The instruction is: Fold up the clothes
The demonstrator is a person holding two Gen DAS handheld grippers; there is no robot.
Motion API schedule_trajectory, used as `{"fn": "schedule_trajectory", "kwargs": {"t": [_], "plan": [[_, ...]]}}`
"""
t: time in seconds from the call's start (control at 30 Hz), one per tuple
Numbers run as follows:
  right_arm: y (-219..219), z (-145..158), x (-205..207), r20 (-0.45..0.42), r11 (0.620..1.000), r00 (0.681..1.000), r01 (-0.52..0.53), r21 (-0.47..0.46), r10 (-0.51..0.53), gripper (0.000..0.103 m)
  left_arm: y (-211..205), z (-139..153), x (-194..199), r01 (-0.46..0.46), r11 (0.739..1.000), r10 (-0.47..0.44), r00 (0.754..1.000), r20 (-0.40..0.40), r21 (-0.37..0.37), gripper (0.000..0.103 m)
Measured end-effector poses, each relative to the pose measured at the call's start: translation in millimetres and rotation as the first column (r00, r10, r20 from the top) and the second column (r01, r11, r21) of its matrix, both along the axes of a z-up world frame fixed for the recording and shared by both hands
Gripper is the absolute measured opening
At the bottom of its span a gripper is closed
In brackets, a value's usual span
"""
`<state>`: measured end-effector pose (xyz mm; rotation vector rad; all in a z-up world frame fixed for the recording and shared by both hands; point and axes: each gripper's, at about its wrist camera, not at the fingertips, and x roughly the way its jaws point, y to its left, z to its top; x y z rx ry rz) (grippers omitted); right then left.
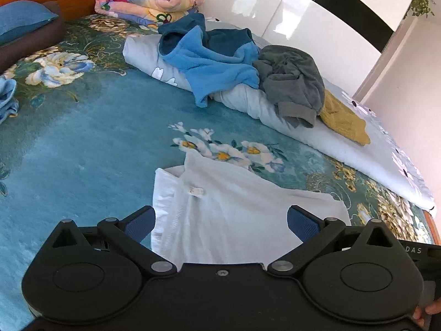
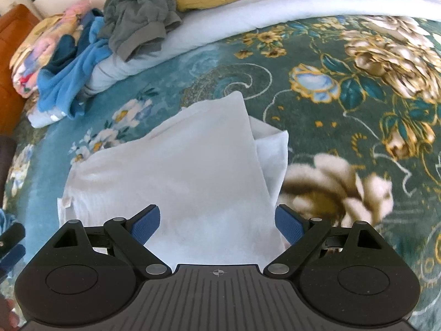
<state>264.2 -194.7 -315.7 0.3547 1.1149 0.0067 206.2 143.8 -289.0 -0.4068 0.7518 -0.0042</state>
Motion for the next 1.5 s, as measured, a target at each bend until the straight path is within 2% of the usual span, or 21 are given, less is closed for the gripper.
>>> {"fn": "schedule_trajectory", "kwargs": {"t": [0.23,0.57,0.97,1.23,1.4,1.5], "plan": [[18.4,5.2,-12.3,-0.013,0.999,1.000,-0.008,-0.034,0.007,0.090,14.7,-1.4,-3.9,-0.001,1.000,0.001,1.000,-0.025,0.000,0.101],[23.3,-3.3,-26.2,-0.001,0.999,0.999,-0.039,0.009,0.039,0.090,6.3,-4.0,3.6,0.043,0.999,-0.043,0.998,-0.035,-0.024,0.101],[-25.1,-17.8,-30.8,0.017,0.998,1.000,-0.013,0.063,0.012,0.090,-36.5,-15.3,23.0,0.101,0.993,-0.103,0.993,-0.050,-0.057,0.100],[-38.4,-29.8,-24.2,0.049,0.987,0.995,-0.088,0.131,0.082,0.090,-56.9,-25.5,39.9,0.124,0.990,-0.128,0.990,-0.058,-0.061,0.096],[-56.6,-44.3,-9.7,0.051,0.980,0.998,-0.050,0.192,0.040,0.079,-64.4,-34.9,55.3,0.145,0.988,-0.150,0.985,-0.086,-0.059,0.082],[-67.6,-50.9,3.4,0.063,0.971,0.998,-0.037,0.235,0.023,0.076,-67.8,-41.9,64.6,0.153,0.986,-0.160,0.981,-0.113,-0.068,0.066]]}}
